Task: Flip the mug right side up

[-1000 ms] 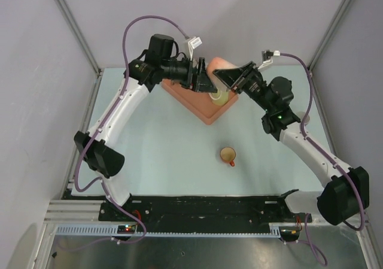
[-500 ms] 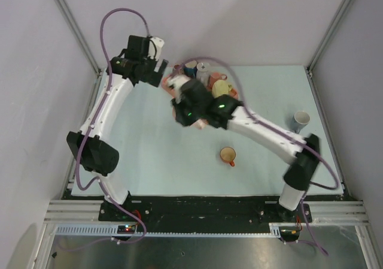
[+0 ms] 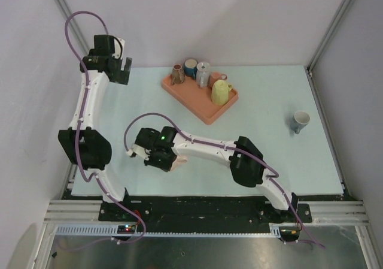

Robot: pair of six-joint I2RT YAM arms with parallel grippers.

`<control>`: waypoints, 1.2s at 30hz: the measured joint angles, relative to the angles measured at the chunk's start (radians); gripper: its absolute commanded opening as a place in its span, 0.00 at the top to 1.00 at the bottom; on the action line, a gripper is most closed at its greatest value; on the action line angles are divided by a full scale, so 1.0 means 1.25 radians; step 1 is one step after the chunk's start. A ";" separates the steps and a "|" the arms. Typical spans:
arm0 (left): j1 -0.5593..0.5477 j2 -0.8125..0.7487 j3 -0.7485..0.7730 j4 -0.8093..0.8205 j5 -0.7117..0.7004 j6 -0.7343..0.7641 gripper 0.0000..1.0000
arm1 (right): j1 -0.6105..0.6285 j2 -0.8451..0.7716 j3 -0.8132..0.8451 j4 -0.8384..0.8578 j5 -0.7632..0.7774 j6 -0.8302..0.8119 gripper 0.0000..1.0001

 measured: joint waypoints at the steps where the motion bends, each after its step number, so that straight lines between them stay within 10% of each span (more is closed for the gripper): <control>1: 0.000 0.000 -0.001 0.000 0.005 0.000 0.00 | -0.002 0.008 0.008 0.001 -0.005 -0.007 1.00; 7: 0.000 0.000 -0.006 -0.001 0.030 -0.001 0.00 | -0.014 0.052 0.029 -0.013 -0.012 -0.032 0.98; 19: 0.000 -0.001 -0.010 -0.002 0.071 -0.005 0.00 | 0.001 0.112 0.133 -0.086 0.053 -0.051 0.04; 28: 0.000 -0.001 -0.010 -0.002 0.079 -0.005 0.00 | -0.069 -0.078 0.131 -0.044 0.001 -0.006 0.01; 36: 0.000 -0.005 -0.010 -0.002 0.084 -0.005 0.00 | -0.360 -0.388 0.025 0.094 0.010 0.169 0.00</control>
